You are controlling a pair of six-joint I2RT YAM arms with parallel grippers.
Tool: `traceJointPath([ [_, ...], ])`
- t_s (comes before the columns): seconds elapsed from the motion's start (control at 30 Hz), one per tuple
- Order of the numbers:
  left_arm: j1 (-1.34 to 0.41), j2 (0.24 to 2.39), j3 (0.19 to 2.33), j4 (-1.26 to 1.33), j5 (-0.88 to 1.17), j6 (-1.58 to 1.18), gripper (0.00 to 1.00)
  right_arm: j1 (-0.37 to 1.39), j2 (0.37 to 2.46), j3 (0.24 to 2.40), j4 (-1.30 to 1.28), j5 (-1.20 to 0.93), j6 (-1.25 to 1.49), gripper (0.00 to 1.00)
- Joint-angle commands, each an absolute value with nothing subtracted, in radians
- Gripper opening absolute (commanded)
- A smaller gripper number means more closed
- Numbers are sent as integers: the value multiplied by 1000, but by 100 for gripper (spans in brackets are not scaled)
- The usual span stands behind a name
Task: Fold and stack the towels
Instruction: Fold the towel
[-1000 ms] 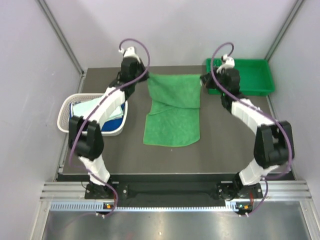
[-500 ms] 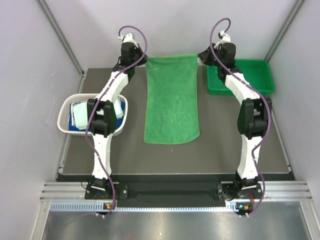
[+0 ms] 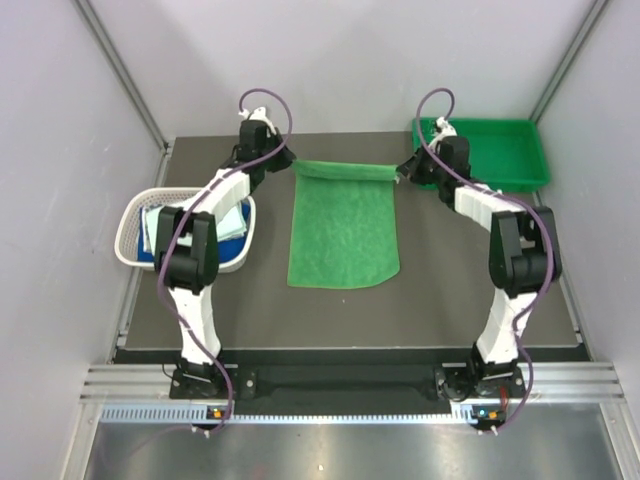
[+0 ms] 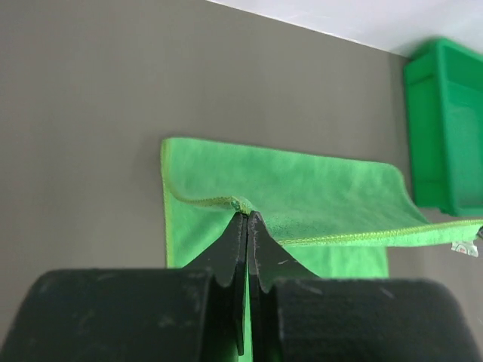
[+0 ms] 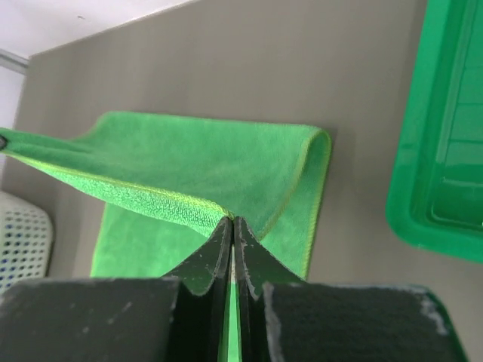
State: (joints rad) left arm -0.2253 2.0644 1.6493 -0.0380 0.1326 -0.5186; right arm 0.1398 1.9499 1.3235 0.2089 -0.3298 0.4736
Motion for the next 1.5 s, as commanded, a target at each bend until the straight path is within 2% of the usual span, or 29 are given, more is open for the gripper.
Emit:
traceJointPath([
  [0.0,-216,1876,1571,71,132,-512,0,121,1775,1281,334,-310,465,0],
  [0.4,-229,1649,1287,84,156,-500,0,121,1562,970,423,-316,497,0],
  [1.07,-245,1439,1060,98,166,-517,0,135,1335,726,446,-307,514,0],
  [1.47,-282,1338,816,163,169,-574,0,152,1266,514,511,-310,526,0],
])
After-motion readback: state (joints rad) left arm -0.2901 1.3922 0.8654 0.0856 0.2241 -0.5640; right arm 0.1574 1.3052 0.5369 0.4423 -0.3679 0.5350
